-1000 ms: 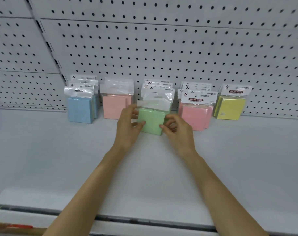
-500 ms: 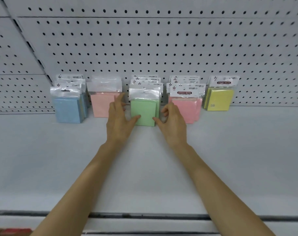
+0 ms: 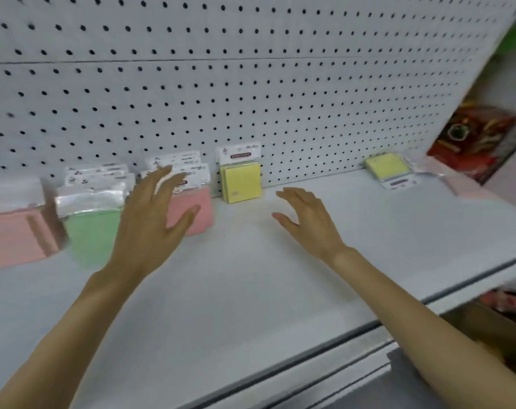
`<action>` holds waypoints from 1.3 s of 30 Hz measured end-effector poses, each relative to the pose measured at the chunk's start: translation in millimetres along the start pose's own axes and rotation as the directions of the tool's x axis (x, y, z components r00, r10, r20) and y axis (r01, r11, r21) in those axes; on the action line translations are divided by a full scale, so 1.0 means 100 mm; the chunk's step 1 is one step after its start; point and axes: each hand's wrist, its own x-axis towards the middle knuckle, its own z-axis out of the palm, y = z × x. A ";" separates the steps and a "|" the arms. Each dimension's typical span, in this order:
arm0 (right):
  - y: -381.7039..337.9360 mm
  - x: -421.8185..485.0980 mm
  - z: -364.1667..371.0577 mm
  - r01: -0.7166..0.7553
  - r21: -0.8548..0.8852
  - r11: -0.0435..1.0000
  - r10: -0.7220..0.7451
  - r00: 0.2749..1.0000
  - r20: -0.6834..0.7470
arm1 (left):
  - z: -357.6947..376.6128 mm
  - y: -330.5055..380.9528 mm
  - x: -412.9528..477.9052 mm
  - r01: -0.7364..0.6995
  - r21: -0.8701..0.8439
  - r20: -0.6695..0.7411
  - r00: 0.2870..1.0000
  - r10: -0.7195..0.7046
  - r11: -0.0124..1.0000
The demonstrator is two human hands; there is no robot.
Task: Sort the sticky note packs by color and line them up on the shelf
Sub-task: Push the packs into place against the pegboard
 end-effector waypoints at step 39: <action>4.47 -0.41 -1.69 -0.453 0.011 0.891 0.449 0.886 0.112 | 3.57 2.97 1.77 0.337 -0.063 0.276 0.911 -0.308 0.940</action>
